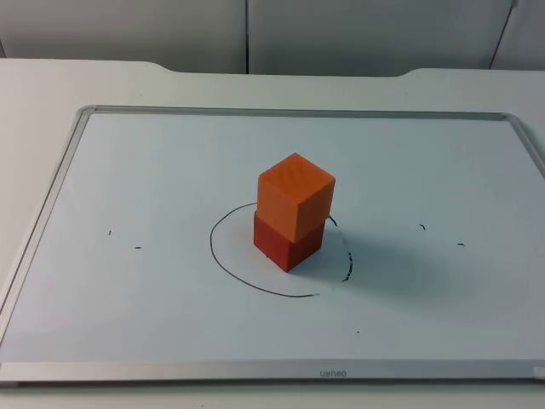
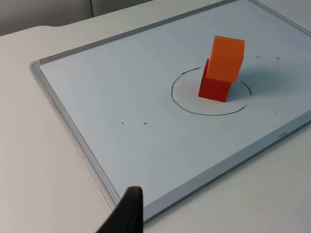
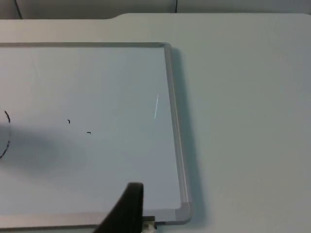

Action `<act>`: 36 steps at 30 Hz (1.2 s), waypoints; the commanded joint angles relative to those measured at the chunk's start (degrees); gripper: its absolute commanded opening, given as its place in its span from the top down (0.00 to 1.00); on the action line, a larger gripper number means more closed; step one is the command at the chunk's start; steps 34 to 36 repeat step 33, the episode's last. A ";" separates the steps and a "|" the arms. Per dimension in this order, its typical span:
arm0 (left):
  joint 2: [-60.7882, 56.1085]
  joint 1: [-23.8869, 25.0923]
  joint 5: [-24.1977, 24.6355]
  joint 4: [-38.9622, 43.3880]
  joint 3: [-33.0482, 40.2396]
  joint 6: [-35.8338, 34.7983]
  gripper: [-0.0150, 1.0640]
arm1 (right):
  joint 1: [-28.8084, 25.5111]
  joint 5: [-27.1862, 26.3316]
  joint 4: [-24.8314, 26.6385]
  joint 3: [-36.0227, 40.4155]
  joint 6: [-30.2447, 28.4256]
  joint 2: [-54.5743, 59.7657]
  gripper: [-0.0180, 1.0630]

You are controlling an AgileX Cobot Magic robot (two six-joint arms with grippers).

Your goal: Pick up one cube with the left hand and another cube with the right hand. First place the cube in the right hand at the target position, then stack the cube in the left hand on top.

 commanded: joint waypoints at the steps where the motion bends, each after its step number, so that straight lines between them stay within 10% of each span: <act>1: -0.25 1.23 -0.51 -0.32 0.43 -0.10 0.01 | -0.43 -0.58 0.08 0.40 0.00 -0.27 0.01; 26: -0.25 30.54 -0.51 -0.32 0.43 0.04 0.01 | 1.65 -0.58 0.08 0.40 0.00 -0.27 0.01; 36: -0.25 34.68 -0.51 -0.32 0.43 0.04 0.01 | 2.58 -0.58 0.08 0.40 0.00 -0.27 0.01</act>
